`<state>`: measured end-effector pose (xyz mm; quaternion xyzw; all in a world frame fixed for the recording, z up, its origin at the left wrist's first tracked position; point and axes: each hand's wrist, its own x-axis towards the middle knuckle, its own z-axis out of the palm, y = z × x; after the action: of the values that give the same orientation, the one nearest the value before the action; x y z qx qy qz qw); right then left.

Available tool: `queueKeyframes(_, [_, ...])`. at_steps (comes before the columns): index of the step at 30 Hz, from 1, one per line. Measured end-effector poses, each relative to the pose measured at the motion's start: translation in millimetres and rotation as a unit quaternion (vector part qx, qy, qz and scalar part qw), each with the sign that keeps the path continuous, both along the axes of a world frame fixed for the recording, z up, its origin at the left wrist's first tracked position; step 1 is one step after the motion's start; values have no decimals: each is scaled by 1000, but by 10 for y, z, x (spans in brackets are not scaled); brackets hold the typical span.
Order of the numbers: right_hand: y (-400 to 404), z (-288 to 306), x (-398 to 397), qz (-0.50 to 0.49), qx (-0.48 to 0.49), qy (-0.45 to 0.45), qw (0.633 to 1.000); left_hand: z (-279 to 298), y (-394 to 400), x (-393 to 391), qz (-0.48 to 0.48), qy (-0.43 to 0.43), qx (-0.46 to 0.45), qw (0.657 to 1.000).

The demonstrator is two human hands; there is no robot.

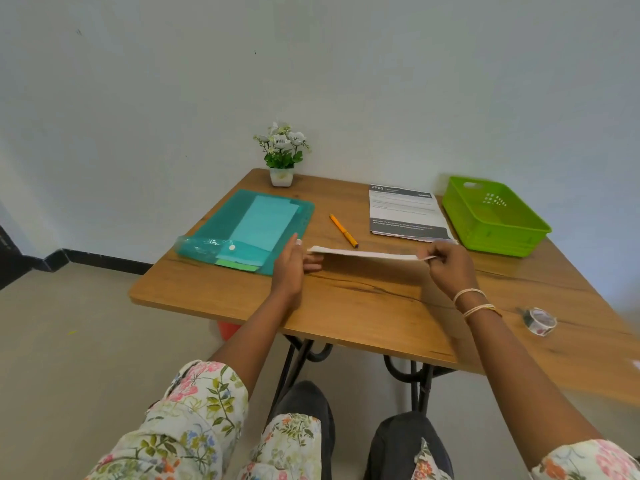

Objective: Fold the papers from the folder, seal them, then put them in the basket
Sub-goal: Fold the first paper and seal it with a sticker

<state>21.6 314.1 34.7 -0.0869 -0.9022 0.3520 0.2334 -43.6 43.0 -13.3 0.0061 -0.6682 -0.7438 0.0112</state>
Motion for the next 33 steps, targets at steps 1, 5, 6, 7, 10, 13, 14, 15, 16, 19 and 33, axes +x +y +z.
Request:
queueKeyframes(1, [67,-63,33,-4,-14,-10,1000,7,5,11,9,-4,-7,1000])
queueKeyframes(5, [206,-197,190,-15,-48,-66,997,50,0,120,10,73,-202,977])
queueKeyframes(6, [230,-225,213,-7,-48,-82,995,44,-4,134,-2,103,-264,959])
queueKeyframes(7, [245,-247,237,4,-42,-103,994,35,-8,135,-13,124,-314,941])
queueKeyframes(10, [265,-303,292,26,-24,-150,988,-7,40,135,-31,167,-424,889])
queueKeyframes(13, [189,-360,369,10,-38,-128,991,-28,116,208,-7,248,-527,813])
queueKeyframes(14, [158,-382,402,-1,-35,-119,992,-33,143,246,-2,273,-537,798])
queueKeyframes(15, [129,-399,428,-13,-25,-111,993,-32,173,287,-3,290,-537,793])
queueKeyframes(16, [102,-418,449,-25,-12,-102,994,-37,210,332,-9,302,-528,794])
queueKeyframes(19, [15,-440,534,-88,51,-69,992,-45,360,510,-63,296,-494,815])
queueKeyframes(33, [380,-498,702,-448,143,-101,877,-53,437,564,-120,241,-531,803])
